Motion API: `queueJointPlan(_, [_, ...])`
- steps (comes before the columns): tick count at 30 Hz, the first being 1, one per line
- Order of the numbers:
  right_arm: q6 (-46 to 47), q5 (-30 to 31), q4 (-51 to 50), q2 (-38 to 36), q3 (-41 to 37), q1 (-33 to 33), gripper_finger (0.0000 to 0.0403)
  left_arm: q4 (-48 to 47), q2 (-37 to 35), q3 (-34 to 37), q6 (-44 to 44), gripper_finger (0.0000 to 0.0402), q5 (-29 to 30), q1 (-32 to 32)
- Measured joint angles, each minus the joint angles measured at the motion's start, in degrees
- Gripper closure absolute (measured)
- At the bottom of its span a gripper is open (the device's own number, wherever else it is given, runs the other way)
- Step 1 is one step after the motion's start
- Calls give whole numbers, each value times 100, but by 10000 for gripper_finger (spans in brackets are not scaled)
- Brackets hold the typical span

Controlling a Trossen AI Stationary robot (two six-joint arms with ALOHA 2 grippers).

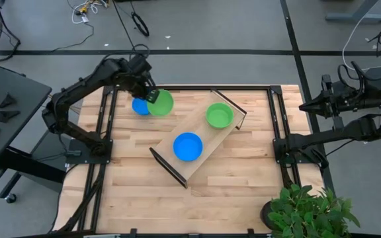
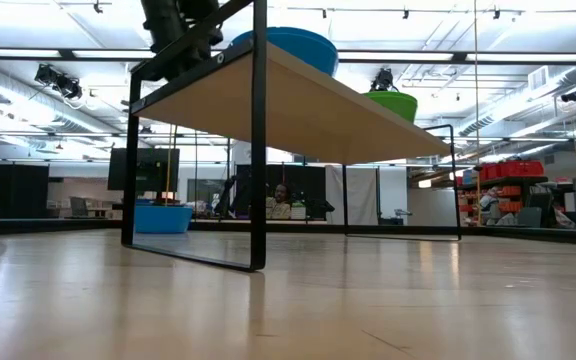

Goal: Pick & Place Mini bowls
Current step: Stack the green bowl on top of the green bowl on the shelf

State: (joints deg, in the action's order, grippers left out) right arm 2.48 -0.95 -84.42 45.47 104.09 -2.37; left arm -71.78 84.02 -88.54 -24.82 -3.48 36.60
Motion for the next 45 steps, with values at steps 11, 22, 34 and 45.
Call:
queueJointPlan(11, [0,0,-1,0,0,1,380,-62,218,-757,-155,401,-170,-256])
queueJointPlan(22, [0,0,-1,0,0,2,380,-40,1012,-1877,-155,401,-496,-614])
queueJointPlan(34, [0,0,0,0,0,0,380,9,1776,-2824,-146,401,-992,-860])
queueJointPlan(45, [0,0,-1,0,0,1,380,460,2288,-3262,-153,401,-1814,-935])
